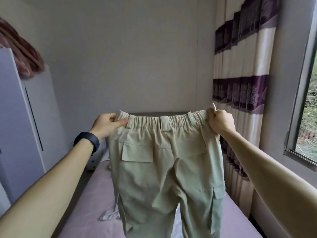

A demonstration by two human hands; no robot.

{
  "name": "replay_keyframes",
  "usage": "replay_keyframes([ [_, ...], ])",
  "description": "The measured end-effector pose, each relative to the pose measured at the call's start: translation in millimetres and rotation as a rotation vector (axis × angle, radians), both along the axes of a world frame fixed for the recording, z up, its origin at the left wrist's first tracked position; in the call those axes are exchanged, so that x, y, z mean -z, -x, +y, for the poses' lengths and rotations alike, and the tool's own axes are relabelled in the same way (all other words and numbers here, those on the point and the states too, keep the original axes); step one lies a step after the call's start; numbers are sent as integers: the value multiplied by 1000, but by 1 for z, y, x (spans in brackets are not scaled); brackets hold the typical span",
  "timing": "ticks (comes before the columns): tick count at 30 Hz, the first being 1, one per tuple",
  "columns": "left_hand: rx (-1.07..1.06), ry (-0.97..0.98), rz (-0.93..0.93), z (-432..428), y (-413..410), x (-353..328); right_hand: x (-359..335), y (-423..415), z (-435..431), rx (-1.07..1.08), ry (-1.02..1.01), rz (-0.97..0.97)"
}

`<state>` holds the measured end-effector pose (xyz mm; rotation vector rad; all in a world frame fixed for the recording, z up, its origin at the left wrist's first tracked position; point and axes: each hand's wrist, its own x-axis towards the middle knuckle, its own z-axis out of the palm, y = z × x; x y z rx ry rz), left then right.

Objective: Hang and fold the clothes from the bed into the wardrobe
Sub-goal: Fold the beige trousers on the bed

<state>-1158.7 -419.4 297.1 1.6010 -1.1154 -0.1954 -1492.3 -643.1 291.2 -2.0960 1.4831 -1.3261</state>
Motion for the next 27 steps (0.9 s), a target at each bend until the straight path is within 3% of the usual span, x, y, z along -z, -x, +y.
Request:
replay_keyframes([
  [2, -244, 55, -43, -8, 11, 5, 1, -12, 7, 27, -105, -68],
  [4, -338, 74, 25, -20, 28, 6, 0, -30, 18, 32, -162, -123],
  [12, -3, 159, 501, -74, 90, 4, -6, -99, 73, -197, -59, -125],
  [18, 183, 119, 402, -82, 108, 2, 5, -102, 79, -371, -76, -263],
  [23, 71, 70, 212, -80, 112, 8, 11, -92, 76, -451, -91, -230],
  [27, 60, 41, 289, -80, 113, 7, 19, -87, 83, -553, -201, -350],
])
